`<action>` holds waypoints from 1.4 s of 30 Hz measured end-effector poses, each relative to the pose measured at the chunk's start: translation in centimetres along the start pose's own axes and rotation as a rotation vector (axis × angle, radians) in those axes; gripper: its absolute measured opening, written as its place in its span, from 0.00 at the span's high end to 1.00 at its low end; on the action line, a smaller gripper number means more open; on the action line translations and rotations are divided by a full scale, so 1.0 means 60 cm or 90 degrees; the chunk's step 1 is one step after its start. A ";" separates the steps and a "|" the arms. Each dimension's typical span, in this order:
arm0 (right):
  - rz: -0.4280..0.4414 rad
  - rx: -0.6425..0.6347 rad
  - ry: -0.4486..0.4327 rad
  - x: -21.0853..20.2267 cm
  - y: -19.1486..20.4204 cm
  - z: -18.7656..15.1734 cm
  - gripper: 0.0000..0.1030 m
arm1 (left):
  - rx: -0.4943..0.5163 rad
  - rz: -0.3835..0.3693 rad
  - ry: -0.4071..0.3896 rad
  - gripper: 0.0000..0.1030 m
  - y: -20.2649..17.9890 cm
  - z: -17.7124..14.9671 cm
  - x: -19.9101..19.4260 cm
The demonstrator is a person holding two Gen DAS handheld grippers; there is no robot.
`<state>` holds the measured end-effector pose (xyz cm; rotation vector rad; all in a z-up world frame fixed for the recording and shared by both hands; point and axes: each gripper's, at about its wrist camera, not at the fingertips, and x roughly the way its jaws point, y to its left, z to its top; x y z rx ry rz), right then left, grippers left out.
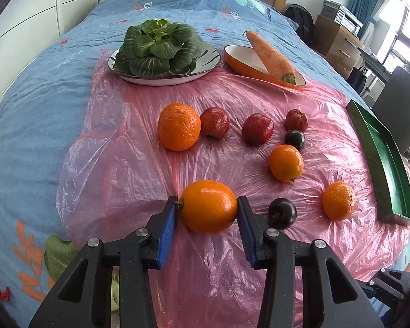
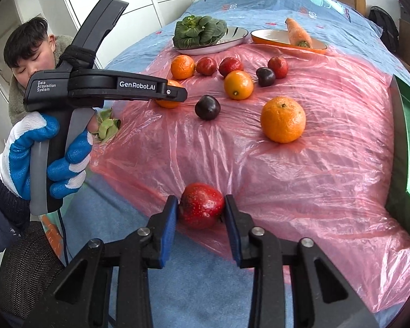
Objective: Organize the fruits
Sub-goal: 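Carry the orange and apple to the green tray while opening the right gripper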
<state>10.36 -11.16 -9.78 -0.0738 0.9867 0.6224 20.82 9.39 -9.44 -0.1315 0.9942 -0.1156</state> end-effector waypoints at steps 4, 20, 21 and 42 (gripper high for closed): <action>-0.004 -0.002 -0.001 -0.013 0.003 -0.002 0.54 | -0.006 0.006 -0.006 0.64 0.005 -0.005 -0.020; -0.045 0.071 -0.057 -0.131 -0.074 -0.029 0.54 | 0.029 -0.019 -0.034 0.64 -0.081 -0.010 -0.097; -0.057 0.079 -0.061 -0.141 -0.089 -0.033 0.54 | 0.037 -0.032 -0.033 0.64 -0.102 -0.008 -0.096; -0.290 0.217 -0.062 -0.172 -0.448 -0.017 0.54 | 0.227 -0.163 0.040 0.64 -0.509 0.013 0.016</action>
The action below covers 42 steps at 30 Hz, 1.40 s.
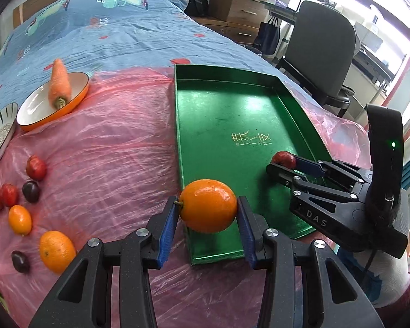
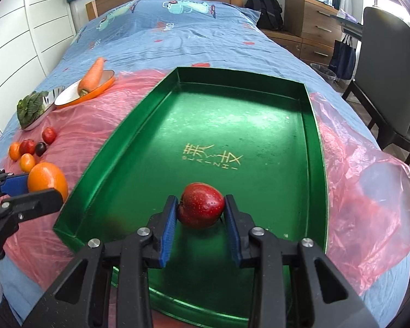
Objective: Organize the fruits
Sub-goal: 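Carry the orange and apple to the green tray while opening the right gripper, then open the left gripper to drop the orange into the green tray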
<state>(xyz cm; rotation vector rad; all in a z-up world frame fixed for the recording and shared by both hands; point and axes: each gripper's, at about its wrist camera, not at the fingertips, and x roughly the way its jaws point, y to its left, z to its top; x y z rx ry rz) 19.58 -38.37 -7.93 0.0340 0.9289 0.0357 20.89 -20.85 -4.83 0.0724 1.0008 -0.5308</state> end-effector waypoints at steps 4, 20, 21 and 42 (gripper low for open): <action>0.001 0.013 -0.010 0.011 -0.013 0.002 0.54 | 0.027 0.021 0.000 0.64 -0.026 0.004 0.014; 0.001 0.001 -0.048 0.001 -0.013 0.002 0.53 | 0.076 0.077 0.008 0.63 -0.063 -0.013 0.060; 0.002 0.002 -0.045 0.002 -0.013 0.002 0.53 | 0.073 0.077 0.008 0.63 -0.063 -0.013 0.059; -0.068 -0.016 -0.080 -0.036 -0.005 0.008 0.00 | 0.090 0.097 -0.040 0.54 -0.065 -0.008 0.029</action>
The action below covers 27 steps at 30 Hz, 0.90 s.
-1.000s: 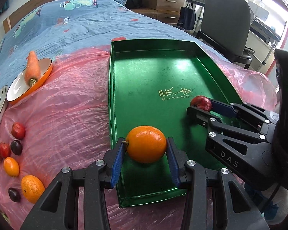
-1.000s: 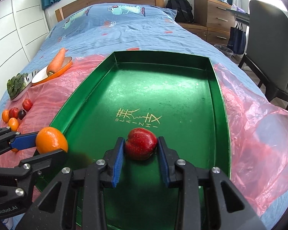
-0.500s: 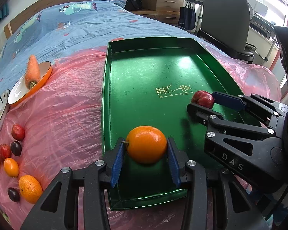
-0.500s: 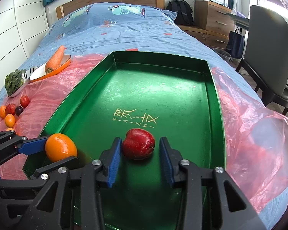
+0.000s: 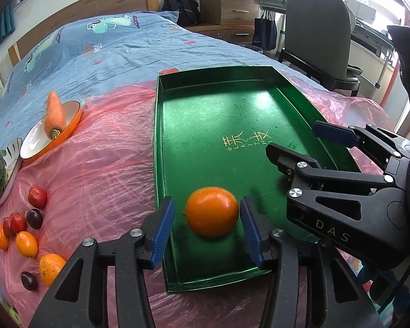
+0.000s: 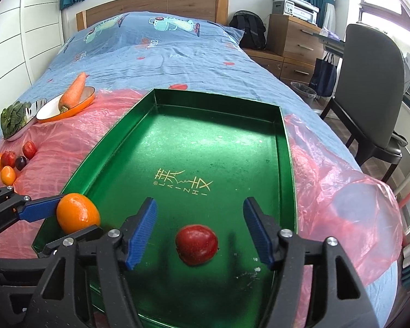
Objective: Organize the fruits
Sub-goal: 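Open the left gripper to drop the orange into the green tray, then grasp another orange with the left gripper while the right grasps a large orange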
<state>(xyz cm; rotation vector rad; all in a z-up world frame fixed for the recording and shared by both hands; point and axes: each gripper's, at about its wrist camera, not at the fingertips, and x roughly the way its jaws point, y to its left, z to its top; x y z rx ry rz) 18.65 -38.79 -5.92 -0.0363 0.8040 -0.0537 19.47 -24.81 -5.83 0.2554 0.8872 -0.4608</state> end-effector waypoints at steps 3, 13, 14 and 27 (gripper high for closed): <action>-0.004 0.001 -0.009 -0.007 -0.001 0.003 0.00 | 0.004 0.001 -0.008 0.52 0.002 0.001 -0.010; -0.024 0.028 -0.096 -0.054 -0.009 0.020 0.00 | -0.037 0.027 -0.034 0.52 0.063 -0.005 -0.063; -0.026 0.028 -0.109 -0.061 -0.008 0.022 0.00 | -0.042 0.031 -0.035 0.52 0.071 -0.009 -0.070; 0.054 -0.005 -0.182 -0.125 0.059 0.024 0.00 | -0.120 0.076 -0.016 0.52 0.184 -0.115 -0.148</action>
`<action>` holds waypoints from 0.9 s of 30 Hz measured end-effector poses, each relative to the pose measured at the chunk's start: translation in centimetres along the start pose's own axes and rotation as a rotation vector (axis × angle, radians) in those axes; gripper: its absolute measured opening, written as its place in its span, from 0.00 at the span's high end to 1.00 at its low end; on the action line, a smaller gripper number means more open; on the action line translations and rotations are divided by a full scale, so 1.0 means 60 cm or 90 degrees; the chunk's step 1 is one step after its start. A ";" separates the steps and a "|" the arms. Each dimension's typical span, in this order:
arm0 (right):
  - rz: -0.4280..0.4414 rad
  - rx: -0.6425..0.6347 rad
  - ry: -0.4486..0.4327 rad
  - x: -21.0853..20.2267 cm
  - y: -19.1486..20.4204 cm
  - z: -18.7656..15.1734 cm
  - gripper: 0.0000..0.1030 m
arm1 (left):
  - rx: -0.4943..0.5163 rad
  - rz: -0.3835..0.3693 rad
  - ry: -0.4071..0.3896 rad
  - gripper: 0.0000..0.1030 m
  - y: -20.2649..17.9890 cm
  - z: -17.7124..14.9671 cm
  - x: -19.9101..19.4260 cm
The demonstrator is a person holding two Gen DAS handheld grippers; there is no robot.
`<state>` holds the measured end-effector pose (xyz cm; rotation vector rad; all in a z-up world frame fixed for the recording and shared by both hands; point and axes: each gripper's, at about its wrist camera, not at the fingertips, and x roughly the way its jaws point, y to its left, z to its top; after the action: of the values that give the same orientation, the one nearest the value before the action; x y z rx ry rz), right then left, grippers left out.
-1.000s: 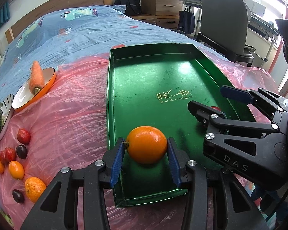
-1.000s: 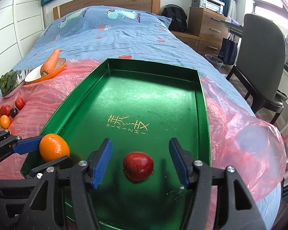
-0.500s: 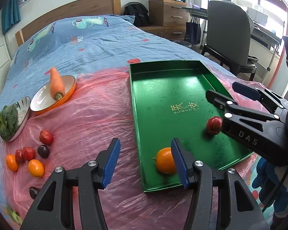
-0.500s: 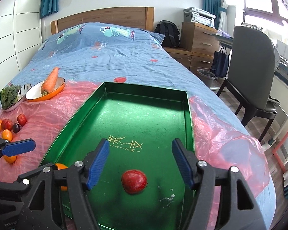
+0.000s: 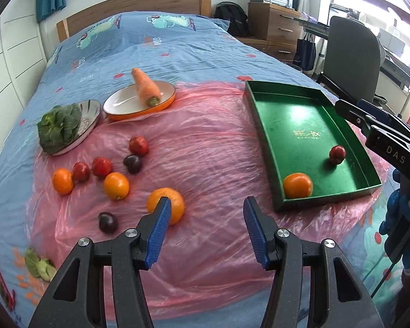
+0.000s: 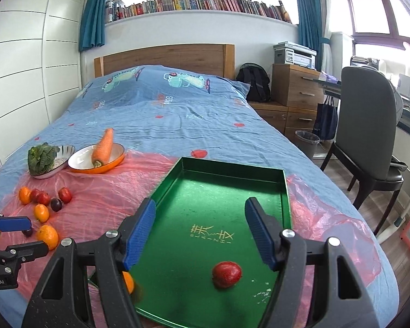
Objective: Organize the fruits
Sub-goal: 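Grasp another orange with the left gripper while the right grasps a large orange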
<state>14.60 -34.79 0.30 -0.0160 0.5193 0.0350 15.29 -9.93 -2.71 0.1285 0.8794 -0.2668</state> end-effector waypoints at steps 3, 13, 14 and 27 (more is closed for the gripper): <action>0.032 -0.009 0.014 -0.005 0.032 -0.004 0.00 | -0.026 0.020 0.004 0.52 0.043 -0.020 -0.015; 0.170 -0.076 0.058 -0.007 0.167 -0.008 0.00 | -0.125 0.044 0.009 0.53 0.165 -0.048 -0.030; 0.186 -0.083 0.062 -0.007 0.181 -0.008 0.00 | -0.135 0.040 0.009 0.53 0.175 -0.044 -0.026; 0.317 -0.133 0.145 0.055 0.315 -0.054 0.00 | -0.205 -0.005 0.049 0.60 0.227 0.021 0.100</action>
<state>15.15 -15.87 -4.27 -0.0959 0.7363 0.5795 23.74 1.81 -6.54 -0.1649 0.9889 -0.1247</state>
